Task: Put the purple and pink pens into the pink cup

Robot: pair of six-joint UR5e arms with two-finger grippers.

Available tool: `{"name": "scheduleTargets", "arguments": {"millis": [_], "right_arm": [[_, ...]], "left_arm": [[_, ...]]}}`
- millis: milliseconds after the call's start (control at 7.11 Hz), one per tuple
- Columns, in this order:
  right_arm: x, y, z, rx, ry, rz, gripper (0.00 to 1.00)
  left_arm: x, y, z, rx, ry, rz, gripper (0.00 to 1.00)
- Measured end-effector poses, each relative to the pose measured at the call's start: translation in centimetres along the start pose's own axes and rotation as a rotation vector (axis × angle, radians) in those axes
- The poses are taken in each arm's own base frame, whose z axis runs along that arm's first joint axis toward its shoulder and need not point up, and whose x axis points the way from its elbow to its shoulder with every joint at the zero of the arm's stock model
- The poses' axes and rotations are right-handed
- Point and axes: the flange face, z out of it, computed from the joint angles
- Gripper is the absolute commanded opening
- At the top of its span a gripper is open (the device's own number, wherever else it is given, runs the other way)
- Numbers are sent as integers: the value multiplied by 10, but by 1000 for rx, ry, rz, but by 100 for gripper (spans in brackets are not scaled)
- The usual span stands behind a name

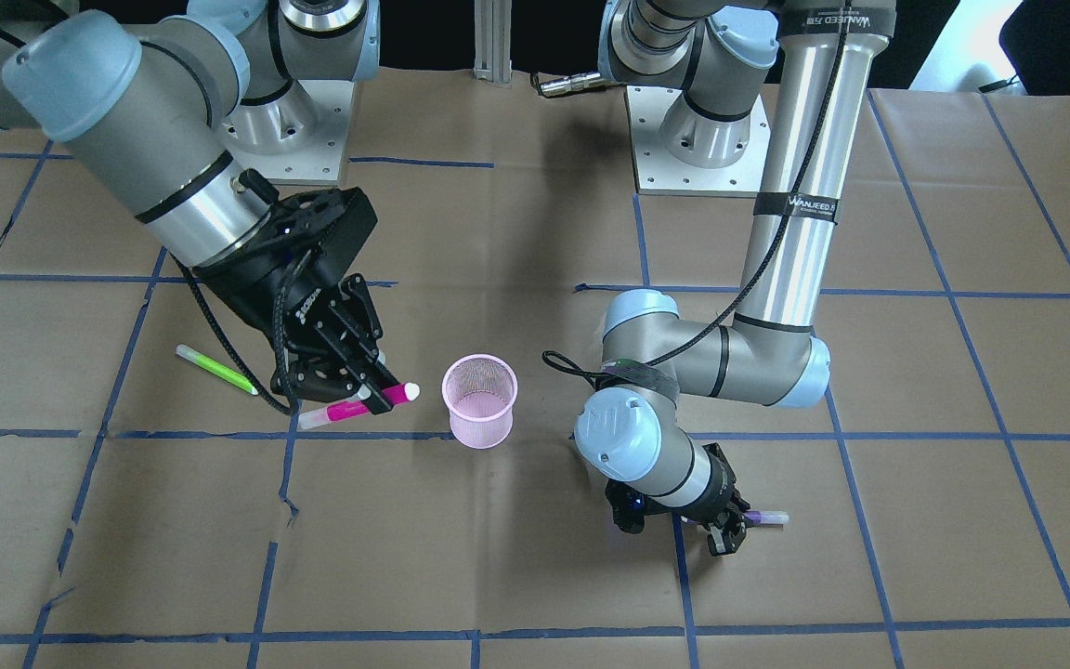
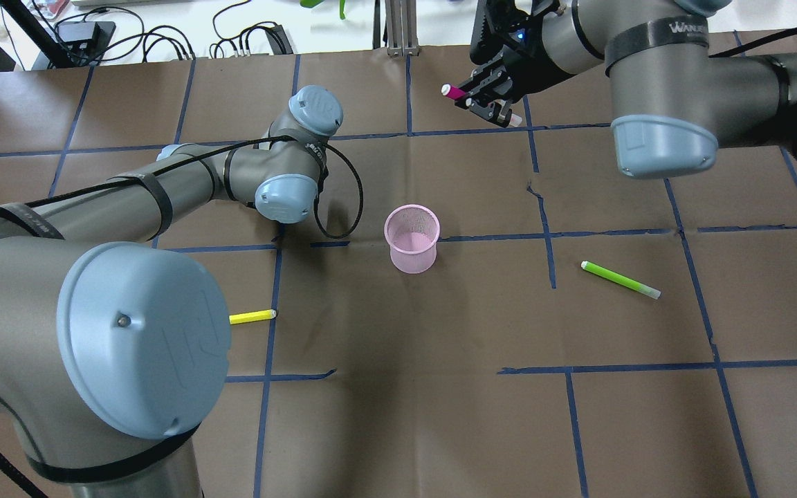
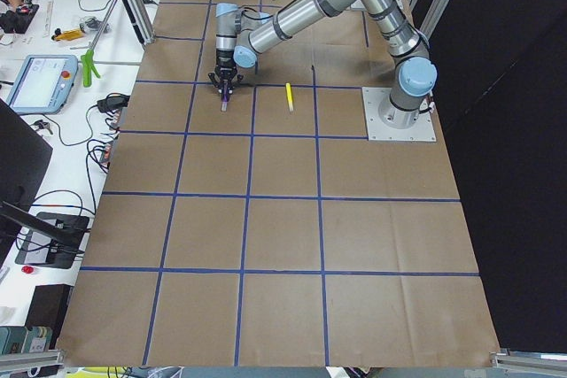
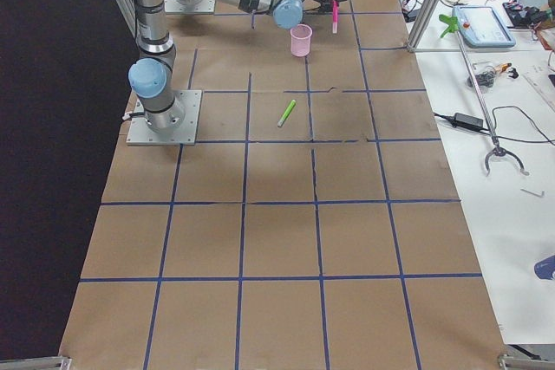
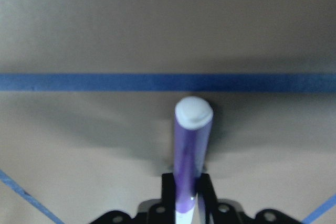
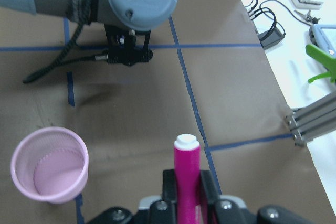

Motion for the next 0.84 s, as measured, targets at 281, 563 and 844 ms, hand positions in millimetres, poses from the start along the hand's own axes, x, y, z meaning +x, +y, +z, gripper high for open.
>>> {"name": "scheduleTargets", "arguments": {"millis": [281, 563, 844], "right_arm": [[-42, 2, 4, 126, 35, 33, 5], [-79, 10, 19, 198, 53, 62, 5], [-99, 4, 28, 230, 56, 66, 5]], "left_arm": [[-1, 9, -9, -2, -15, -1, 12], [-3, 42, -28, 9, -36, 9, 10], [5, 84, -46, 49, -49, -8, 10]]}}
